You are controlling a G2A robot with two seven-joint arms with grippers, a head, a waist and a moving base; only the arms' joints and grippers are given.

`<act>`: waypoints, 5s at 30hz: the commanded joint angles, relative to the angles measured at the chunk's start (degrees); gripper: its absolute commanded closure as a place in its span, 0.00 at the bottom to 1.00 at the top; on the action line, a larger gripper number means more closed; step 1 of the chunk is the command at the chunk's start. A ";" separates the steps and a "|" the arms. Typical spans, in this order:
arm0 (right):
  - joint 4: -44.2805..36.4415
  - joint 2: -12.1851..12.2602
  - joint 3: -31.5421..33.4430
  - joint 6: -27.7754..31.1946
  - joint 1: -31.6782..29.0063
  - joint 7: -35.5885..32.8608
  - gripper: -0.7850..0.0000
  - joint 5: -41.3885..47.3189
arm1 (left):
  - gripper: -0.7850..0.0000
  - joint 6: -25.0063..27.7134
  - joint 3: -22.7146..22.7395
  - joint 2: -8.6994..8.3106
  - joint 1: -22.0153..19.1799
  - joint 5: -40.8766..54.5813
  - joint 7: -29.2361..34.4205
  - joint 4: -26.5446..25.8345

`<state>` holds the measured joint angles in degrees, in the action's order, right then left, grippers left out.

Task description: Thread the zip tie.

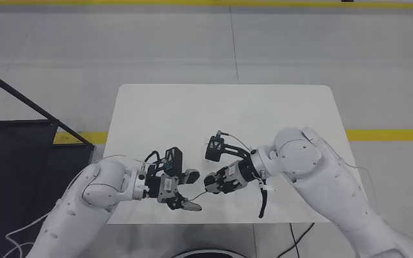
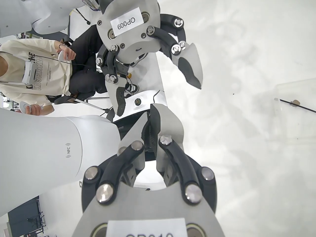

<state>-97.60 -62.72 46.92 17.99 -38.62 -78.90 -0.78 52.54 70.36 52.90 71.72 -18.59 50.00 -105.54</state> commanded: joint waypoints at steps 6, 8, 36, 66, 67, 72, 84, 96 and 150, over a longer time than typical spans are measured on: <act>0.67 -0.19 -0.78 -0.67 0.88 0.20 1.00 -0.16 | 0.70 0.85 -0.83 -0.28 -0.23 -1.09 -1.18 0.34; 0.70 -0.20 -0.93 -0.74 1.04 0.16 1.00 -0.19 | 0.73 0.74 -1.10 -0.36 -0.35 -1.31 -1.35 0.31; 0.43 0.17 -0.09 -0.85 1.02 2.07 0.00 0.65 | 1.00 -0.40 -2.38 -1.33 -1.24 -3.71 -6.78 1.17; -4.16 2.43 5.93 9.49 -16.37 23.25 0.00 -6.49 | 1.00 -3.02 3.81 -0.66 5.17 -6.42 -31.52 3.10; -3.46 2.14 5.18 8.68 -16.06 25.07 0.00 -8.05 | 1.00 -3.34 3.56 -0.58 5.24 -6.19 -31.86 3.00; 0.12 0.68 1.45 11.59 -14.71 31.48 0.18 -9.70 | 1.00 -3.55 2.35 -0.20 4.91 -4.69 -33.03 3.95; 2.08 -0.62 0.13 13.00 -15.54 42.03 0.44 -16.41 | 1.00 -4.82 1.18 0.64 4.06 -5.75 -35.82 5.20; 1.62 -0.91 1.02 12.27 -16.57 43.72 0.73 -17.96 | 1.00 -4.75 1.09 1.10 3.82 -7.34 -36.64 5.49; 2.01 -1.89 2.75 11.54 -16.87 37.92 1.00 -15.61 | 0.63 -3.12 1.64 2.52 3.65 -9.19 -37.54 6.52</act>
<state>-95.53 -64.60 49.68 29.38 -55.50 -40.86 -16.28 49.42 72.08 55.40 75.48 -27.80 12.36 -99.10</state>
